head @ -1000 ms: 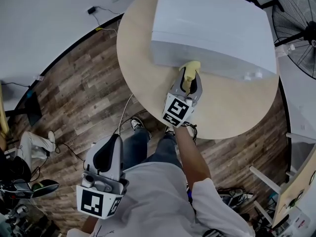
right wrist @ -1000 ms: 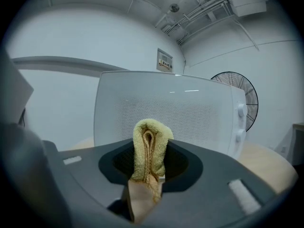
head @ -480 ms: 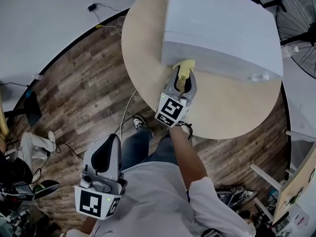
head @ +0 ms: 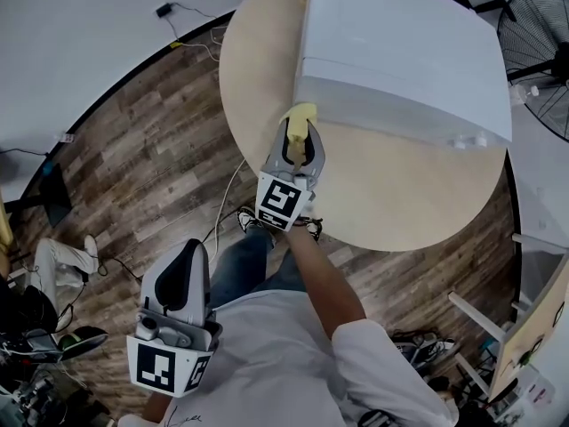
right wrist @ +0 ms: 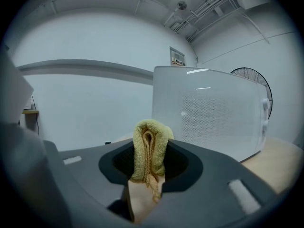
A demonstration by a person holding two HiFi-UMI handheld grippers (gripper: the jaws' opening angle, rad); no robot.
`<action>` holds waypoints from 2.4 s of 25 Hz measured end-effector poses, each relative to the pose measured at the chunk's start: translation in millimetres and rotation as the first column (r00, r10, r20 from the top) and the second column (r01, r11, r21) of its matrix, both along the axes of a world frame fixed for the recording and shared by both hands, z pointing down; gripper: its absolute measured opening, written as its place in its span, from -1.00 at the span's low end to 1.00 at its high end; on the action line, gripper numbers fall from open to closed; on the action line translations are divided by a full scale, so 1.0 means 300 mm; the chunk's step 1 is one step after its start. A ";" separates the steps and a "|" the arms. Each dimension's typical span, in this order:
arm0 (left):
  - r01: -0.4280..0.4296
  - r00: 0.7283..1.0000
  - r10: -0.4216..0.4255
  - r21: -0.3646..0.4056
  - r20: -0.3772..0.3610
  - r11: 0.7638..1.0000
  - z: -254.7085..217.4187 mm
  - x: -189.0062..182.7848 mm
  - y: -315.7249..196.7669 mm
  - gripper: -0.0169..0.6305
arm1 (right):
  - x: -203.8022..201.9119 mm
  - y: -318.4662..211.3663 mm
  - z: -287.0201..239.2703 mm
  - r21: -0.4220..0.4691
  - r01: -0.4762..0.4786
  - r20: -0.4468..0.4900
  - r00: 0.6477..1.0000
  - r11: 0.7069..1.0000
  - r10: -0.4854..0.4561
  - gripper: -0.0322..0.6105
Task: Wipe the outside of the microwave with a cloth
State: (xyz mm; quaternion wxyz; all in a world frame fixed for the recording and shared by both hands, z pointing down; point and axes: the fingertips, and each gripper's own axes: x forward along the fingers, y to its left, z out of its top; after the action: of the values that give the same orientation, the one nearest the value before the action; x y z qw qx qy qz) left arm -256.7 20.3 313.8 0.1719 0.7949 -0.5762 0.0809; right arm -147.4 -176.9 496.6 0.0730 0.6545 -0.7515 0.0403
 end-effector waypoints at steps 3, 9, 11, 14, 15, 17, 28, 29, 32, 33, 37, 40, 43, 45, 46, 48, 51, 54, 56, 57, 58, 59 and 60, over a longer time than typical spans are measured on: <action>0.005 1.000 -0.005 0.000 0.000 1.000 -0.001 0.009 0.000 -0.97 | -0.016 0.008 -0.002 -0.007 0.032 0.004 0.999 0.999 -0.032 -0.48; -0.008 1.000 0.008 -0.001 0.002 1.000 0.001 0.077 0.018 -0.97 | 0.070 0.054 -0.024 -0.003 0.046 0.010 0.999 0.999 -0.046 -0.48; -0.016 1.000 0.016 0.000 0.001 1.000 -0.004 0.117 0.022 -0.97 | 0.130 0.064 -0.029 -0.006 0.033 0.013 0.999 0.999 -0.033 -0.48; -0.039 0.999 0.039 0.004 -0.002 0.999 -0.016 0.192 0.028 -0.97 | 0.242 0.078 -0.038 -0.010 0.001 0.010 1.000 1.000 -0.001 -0.48; -0.049 0.999 0.049 0.006 -0.004 0.999 -0.020 0.219 0.031 -0.97 | 0.285 0.083 -0.041 -0.011 -0.012 0.008 1.000 1.000 0.012 -0.48; -0.069 0.998 0.069 0.009 -0.006 0.998 -0.025 0.276 0.034 -0.97 | 0.376 0.094 -0.044 -0.014 -0.041 0.005 0.999 0.999 0.041 -0.48; -0.186 0.982 0.186 0.034 -0.002 0.982 -0.051 0.615 0.031 -0.97 | 0.877 0.131 -0.015 -0.050 -0.195 -0.013 0.981 0.979 0.195 -0.48; -0.191 0.982 0.191 0.035 -0.001 0.981 -0.052 0.638 0.030 -0.97 | 0.919 0.133 -0.007 -0.056 -0.209 -0.014 0.978 0.976 0.209 -0.48; -0.200 0.980 0.200 0.035 0.004 0.979 -0.053 0.700 0.034 -0.97 | 1.038 0.135 0.023 -0.075 -0.251 -0.017 0.968 0.965 0.251 -0.49; -0.202 0.979 0.202 0.034 0.006 0.979 -0.052 0.716 0.036 -0.97 | 1.074 0.135 0.033 -0.082 -0.264 -0.019 0.965 0.961 0.263 -0.49; -0.207 0.978 0.207 0.025 0.019 0.978 -0.044 0.765 0.037 -0.97 | 1.207 0.115 0.064 -0.093 -0.313 -0.032 0.950 0.945 0.311 -0.49; -0.206 0.978 0.205 0.020 0.030 0.978 -0.040 0.785 0.035 -0.97 | 1.293 0.096 0.089 -0.105 -0.351 -0.033 0.936 0.930 0.350 -0.49; -0.202 0.979 0.202 0.012 0.041 0.979 -0.034 0.796 0.036 -0.97 | 1.355 0.081 0.121 -0.123 -0.379 -0.033 0.925 0.917 0.378 -0.49; -0.201 0.979 0.200 0.009 0.046 0.980 -0.031 0.799 0.039 -0.97 | 1.379 0.069 0.133 -0.127 -0.389 -0.034 0.921 0.912 0.388 -0.49; -0.201 0.979 0.200 0.008 0.048 0.980 -0.030 0.801 0.041 -0.97 | 1.387 0.063 0.137 -0.129 -0.394 -0.032 0.919 0.910 0.393 -0.49; -0.202 0.978 0.201 0.004 0.050 0.979 -0.026 0.806 0.043 -0.97 | 1.401 0.047 0.149 -0.135 -0.402 -0.024 0.915 0.906 0.403 -0.49; -0.203 0.978 0.202 -0.004 0.051 0.979 -0.019 0.818 0.038 -0.97 | 1.413 0.018 0.172 -0.149 -0.408 -0.011 0.911 0.901 0.411 -0.49; -0.202 0.978 0.202 -0.009 0.056 0.979 -0.014 0.817 0.031 -0.97 | 1.404 -0.005 0.184 -0.157 -0.408 0.001 0.911 0.899 0.413 -0.49; -0.198 0.978 0.199 -0.012 0.059 0.980 -0.013 0.807 0.029 -0.97 | 1.391 -0.006 0.187 -0.161 -0.408 0.003 0.911 0.899 0.413 -0.49; -0.196 0.979 0.196 -0.014 0.059 0.981 -0.013 0.801 0.027 -0.97 | 1.383 -0.004 0.190 -0.165 -0.406 0.002 0.911 0.899 0.411 -0.49; -0.194 0.979 0.194 -0.014 0.058 0.981 -0.012 0.795 0.025 -0.97 | 1.372 -0.003 0.194 -0.170 -0.403 0.001 0.912 0.899 0.409 -0.49; -0.193 0.979 0.194 -0.015 0.058 0.981 -0.011 0.790 0.023 -0.97 | 1.360 -0.002 0.197 -0.173 -0.401 0.003 0.913 0.899 0.408 -0.49; -0.195 0.979 0.195 -0.017 0.059 0.981 -0.009 0.786 0.022 -0.97 | 1.346 -0.003 0.199 -0.176 -0.400 0.006 0.913 0.899 0.408 -0.49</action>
State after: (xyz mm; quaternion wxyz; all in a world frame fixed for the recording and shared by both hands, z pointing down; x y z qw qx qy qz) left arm -20.9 26.8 311.1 0.1500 0.8438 -0.5000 0.1244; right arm 256.5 -177.7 556.1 0.1028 0.7863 -0.5945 0.1329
